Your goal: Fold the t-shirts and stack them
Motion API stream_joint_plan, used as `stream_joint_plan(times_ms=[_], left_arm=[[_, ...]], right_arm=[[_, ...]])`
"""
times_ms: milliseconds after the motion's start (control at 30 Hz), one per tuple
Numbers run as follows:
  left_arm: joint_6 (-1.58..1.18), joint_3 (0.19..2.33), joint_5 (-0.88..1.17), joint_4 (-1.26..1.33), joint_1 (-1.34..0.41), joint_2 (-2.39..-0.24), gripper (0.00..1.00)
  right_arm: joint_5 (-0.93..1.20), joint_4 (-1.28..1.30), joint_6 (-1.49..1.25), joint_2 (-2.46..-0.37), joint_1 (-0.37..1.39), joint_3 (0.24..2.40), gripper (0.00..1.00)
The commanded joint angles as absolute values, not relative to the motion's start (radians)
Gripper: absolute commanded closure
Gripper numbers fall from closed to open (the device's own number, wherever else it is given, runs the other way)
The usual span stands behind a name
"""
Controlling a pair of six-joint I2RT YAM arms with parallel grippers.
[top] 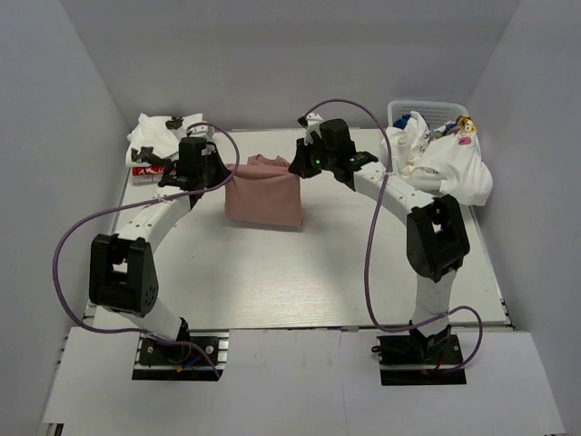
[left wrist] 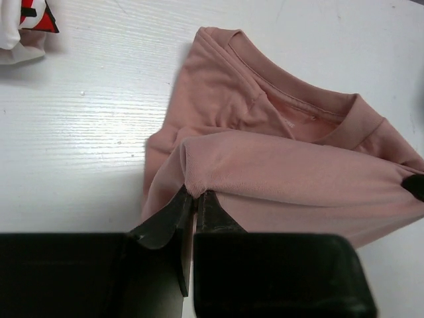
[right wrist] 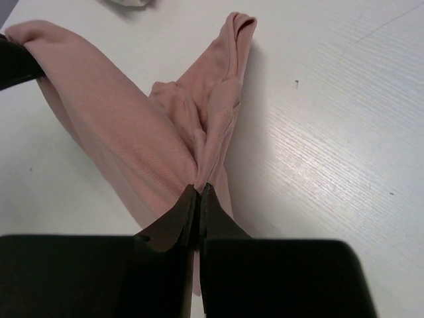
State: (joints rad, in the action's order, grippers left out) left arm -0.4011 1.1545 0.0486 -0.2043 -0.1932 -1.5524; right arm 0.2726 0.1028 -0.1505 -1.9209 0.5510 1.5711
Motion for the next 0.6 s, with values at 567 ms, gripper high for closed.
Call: stream_joint_plan(times_ms=[567], left_arm=[[-0.48, 2.055, -0.008, -0.321, -0.123, -2.417, 1.0]], right_arm=[[0.11, -0.084, -0.287, -2.643, 0.439, 2.362, 1.0]])
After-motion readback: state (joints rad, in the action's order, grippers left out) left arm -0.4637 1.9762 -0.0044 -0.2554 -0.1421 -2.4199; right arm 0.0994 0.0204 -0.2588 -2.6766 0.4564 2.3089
